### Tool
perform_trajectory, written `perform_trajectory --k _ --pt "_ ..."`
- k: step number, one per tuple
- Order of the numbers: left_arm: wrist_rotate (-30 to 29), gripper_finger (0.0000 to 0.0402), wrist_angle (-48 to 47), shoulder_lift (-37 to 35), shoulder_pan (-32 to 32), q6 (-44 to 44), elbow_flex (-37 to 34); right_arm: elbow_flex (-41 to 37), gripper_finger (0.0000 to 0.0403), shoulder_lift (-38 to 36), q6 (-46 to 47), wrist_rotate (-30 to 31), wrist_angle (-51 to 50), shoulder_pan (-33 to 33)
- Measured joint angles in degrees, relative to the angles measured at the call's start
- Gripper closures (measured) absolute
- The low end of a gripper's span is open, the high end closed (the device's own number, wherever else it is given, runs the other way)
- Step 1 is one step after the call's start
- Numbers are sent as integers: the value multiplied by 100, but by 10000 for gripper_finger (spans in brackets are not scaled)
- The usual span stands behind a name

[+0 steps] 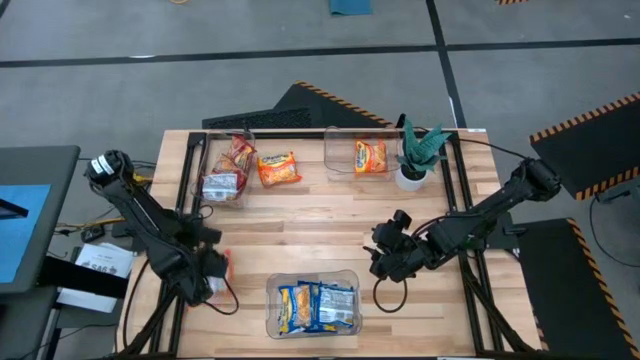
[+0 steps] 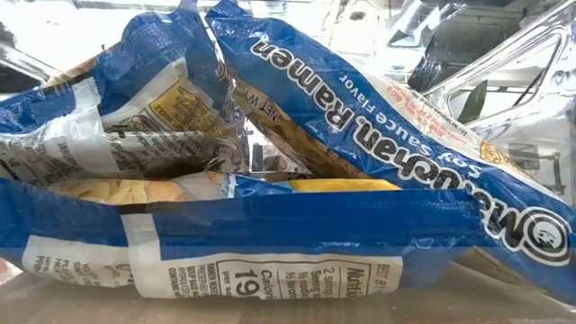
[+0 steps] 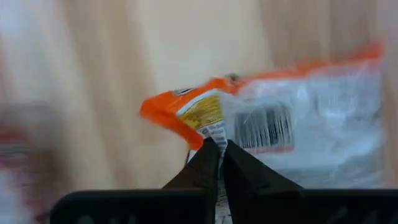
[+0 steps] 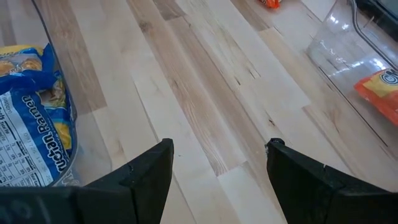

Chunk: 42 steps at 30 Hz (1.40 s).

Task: Sort Maruchan noodles
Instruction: Put the bottom orange noodle pack into the top right transparent bin

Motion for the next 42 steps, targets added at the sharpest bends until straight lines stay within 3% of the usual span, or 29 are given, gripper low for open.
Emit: perform_trajectory --k 5,8,12,15,17,20,25,32,38,42 --pt "-1495 401 -1511 -331 202 -38 1080 0 127 0 -58 0 0 0" --pt "-2603 401 -1819 -551 633 299 1562 0 127 0 -157 2 22 0" --pt "-3389 401 -1203 -826 1654 1852 1825 0 127 0 -205 2 35 0" --pt "-3562 401 -20 -1002 2662 3564 1833 0 127 0 -205 2 48 0" --pt "-3299 401 958 -1062 3379 4743 1833 0 127 0 -205 2 46 0" --pt "-2150 401 2539 -1051 4424 6162 1838 0 127 0 -205 4 48 0" --pt "-196 401 4613 -659 5868 7146 1849 0 127 -2 -205 4 49 0" --pt "1579 401 6940 643 7209 7282 1849 0 127 -2 -206 22 88 0" --pt "2223 401 8640 2249 7779 7031 2259 0 127 -2 -209 135 108 2" --pt "2343 401 9010 3217 7960 6898 2938 0 127 -2 -221 211 115 0"
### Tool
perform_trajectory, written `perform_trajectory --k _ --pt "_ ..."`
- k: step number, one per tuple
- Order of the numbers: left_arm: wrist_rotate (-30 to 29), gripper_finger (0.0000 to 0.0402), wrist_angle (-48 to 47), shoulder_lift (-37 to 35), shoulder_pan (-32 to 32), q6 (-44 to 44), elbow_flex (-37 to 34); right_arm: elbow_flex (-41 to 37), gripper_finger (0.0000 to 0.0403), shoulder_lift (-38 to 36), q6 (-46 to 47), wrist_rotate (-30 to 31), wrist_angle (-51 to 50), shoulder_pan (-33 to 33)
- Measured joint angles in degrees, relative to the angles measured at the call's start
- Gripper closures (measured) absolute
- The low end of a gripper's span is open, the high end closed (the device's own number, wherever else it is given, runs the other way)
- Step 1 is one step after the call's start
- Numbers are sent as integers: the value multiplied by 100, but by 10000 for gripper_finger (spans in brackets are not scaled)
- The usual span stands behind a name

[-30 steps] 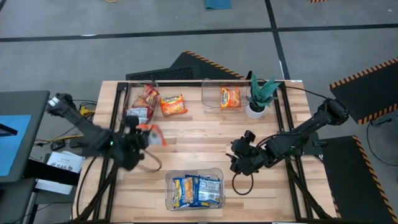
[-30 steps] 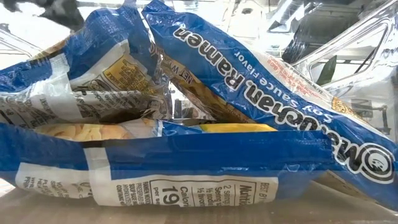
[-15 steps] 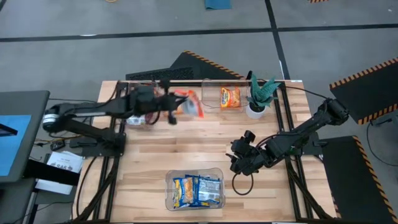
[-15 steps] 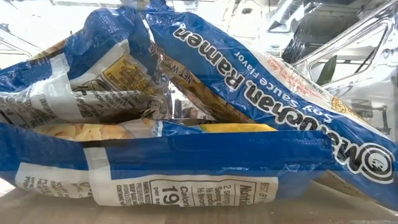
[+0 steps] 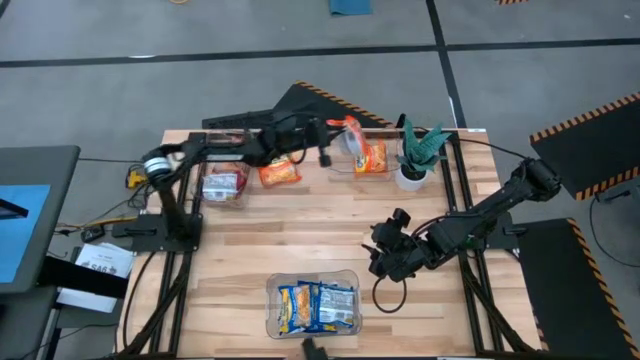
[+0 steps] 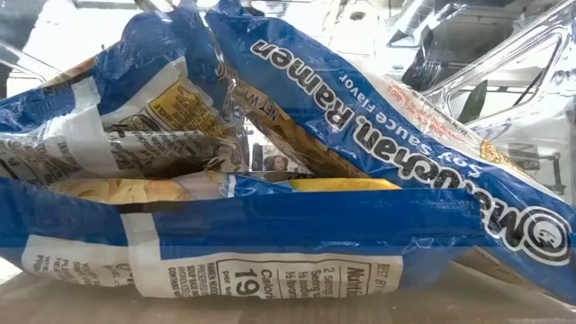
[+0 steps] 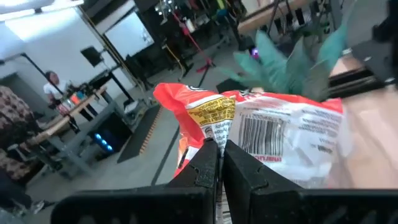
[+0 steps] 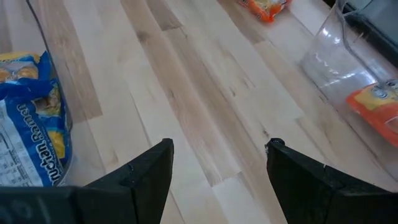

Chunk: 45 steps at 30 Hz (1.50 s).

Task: Sort Maruchan noodles
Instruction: Put the bottom orange noodle pack into the top right transparent bin, then put the orange noodle pack into the top right transparent bin

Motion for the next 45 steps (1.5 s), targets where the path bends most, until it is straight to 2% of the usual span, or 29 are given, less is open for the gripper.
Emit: perform_trajectory --k 4,8,10,14,21,26,31,36,40,45 --pt "-95 401 -252 699 66 -12 611 2 127 0 0 82 20 0" --pt "-693 395 -698 871 44 0 832 2 127 0 3 87 19 0" --pt "-781 382 -841 856 44 -4 858 2 127 0 3 87 19 0" --pt "-735 334 -1282 660 76 -102 858 2 127 0 7 87 18 0" --pt "-456 216 -1680 280 92 -559 859 1 127 0 21 87 21 0" --pt "-384 162 -2093 -139 92 -558 860 2 127 0 25 84 32 0" --pt "-261 149 -2867 -937 123 -367 862 2 127 0 36 84 66 0" --pt "751 149 -3976 -1706 554 -881 808 2 127 0 31 84 61 0" --pt "1507 149 -3993 -2089 1165 -1619 286 2 127 0 29 84 65 0" --pt "1592 156 -3947 -2225 1528 -1911 -494 2 127 0 20 84 60 0"
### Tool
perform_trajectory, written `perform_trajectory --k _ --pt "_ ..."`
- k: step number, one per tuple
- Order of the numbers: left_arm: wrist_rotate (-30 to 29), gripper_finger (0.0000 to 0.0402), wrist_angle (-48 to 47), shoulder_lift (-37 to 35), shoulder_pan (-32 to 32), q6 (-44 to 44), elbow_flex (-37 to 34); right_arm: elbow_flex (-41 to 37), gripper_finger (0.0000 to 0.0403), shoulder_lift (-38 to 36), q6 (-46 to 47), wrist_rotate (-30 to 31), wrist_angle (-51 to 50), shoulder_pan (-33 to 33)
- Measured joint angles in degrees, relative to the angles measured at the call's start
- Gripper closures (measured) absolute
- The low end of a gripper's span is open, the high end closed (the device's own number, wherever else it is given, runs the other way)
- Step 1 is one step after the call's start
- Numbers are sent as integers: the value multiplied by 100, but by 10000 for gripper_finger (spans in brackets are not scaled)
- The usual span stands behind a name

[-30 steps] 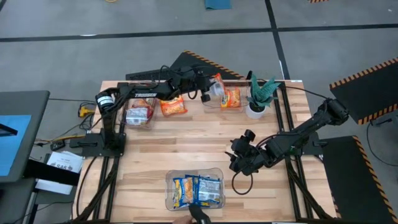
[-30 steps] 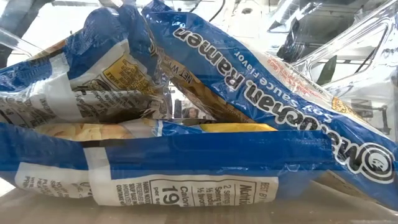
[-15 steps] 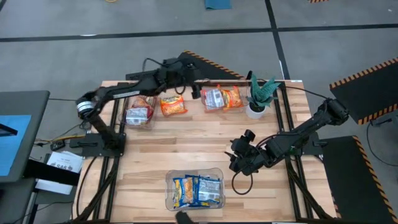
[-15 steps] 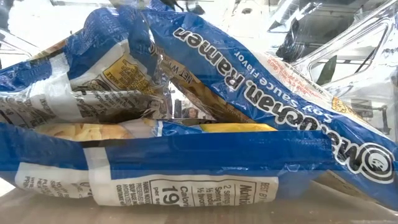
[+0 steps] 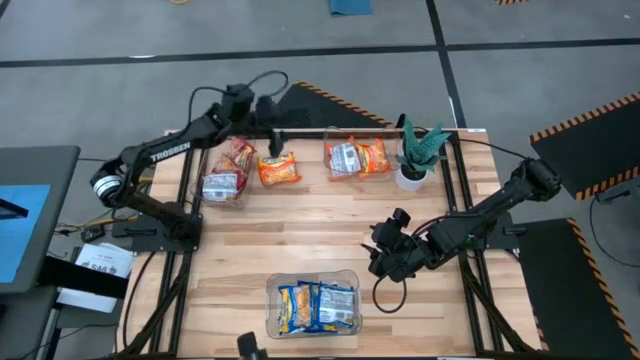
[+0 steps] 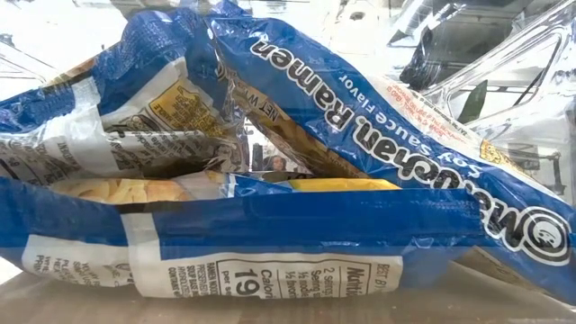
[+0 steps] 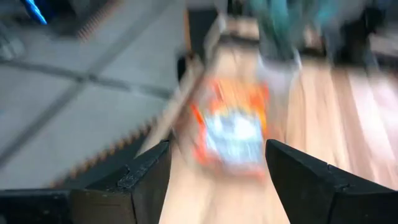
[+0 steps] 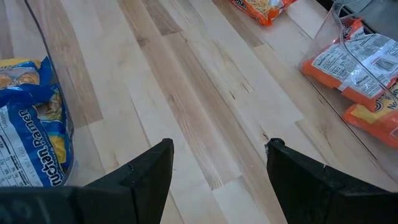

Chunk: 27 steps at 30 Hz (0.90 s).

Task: Sort Maruchan noodles
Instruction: Put the orange noodle pack into the top right transparent bin

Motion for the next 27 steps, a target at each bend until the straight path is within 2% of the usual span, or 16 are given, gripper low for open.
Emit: perform_trajectory --k 3,6,8,10,15,19,23,27 --pt "17 161 -676 52 -126 551 -278 0 127 0 -2 0 0 0" --pt "-583 161 -1289 200 -386 1298 -378 0 127 0 -2 0 0 0" --pt "-933 161 -1439 370 -544 1503 -377 0 127 0 -2 0 2 0" --pt "-953 162 -1620 550 -678 1612 -377 0 127 0 0 0 4 0" --pt "-1155 162 -1650 1151 -999 2091 -375 0 127 1 -2 2 44 0" --pt "-1346 162 -1329 1579 -1094 2448 -375 0 127 0 0 2 59 0" --pt "-1799 162 -981 1827 -1100 2497 -371 0 127 2 -1 2 63 0" --pt "-1854 162 -1096 1969 -1084 2645 -371 0 127 2 -2 4 59 0"
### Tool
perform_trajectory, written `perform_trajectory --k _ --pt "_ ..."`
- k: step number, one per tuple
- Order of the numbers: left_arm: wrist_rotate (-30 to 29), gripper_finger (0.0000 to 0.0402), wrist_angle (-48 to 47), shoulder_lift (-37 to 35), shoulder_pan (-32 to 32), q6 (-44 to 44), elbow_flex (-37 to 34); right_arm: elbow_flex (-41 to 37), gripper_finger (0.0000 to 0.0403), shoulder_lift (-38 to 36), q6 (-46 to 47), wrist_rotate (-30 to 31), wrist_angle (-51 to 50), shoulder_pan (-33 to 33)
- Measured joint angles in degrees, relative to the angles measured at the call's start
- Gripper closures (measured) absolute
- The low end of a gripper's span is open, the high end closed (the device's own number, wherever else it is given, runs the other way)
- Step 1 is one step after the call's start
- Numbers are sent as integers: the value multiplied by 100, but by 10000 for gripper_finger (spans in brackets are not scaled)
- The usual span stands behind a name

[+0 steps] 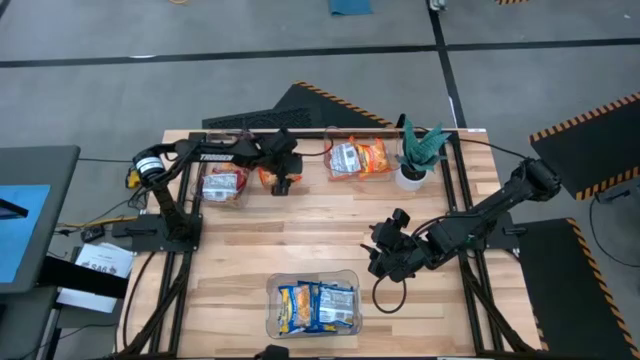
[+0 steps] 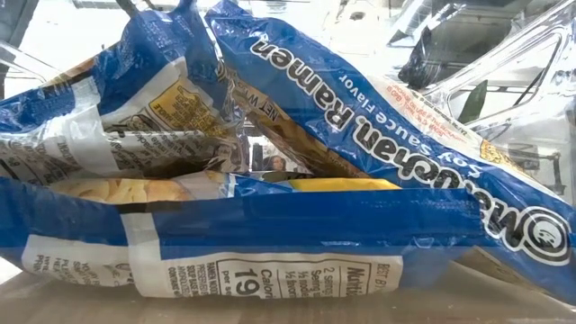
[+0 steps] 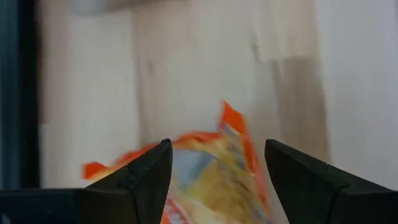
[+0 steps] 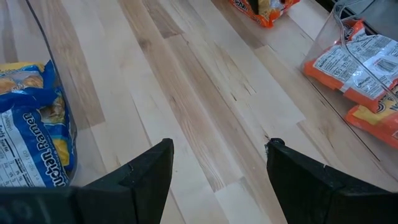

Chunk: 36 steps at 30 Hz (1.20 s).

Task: Sort Maruchan noodles
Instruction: Put the orange noodle pack into the top right transparent bin

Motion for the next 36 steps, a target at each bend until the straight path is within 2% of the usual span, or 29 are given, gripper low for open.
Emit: perform_trajectory --k 8,18,20,22,27,28,31,36 --pt "-188 162 -176 5 13 61 0 0 127 0 2 2 6 0" --pt "-520 170 165 594 -11 75 15 0 127 0 2 4 38 0" --pt "-699 190 240 625 -19 92 17 0 126 0 3 7 52 0" --pt "-843 225 234 626 -28 125 15 0 127 0 2 7 40 0" --pt "-1160 370 158 462 -95 250 2 0 127 0 1 7 27 0" --pt "-1176 383 147 397 -110 259 -2 0 126 0 1 7 25 0" --pt "-1140 394 -15 61 -172 282 -24 0 127 0 0 7 26 0" --pt "-853 400 283 -790 -251 297 -13 0 127 0 -15 9 24 0"
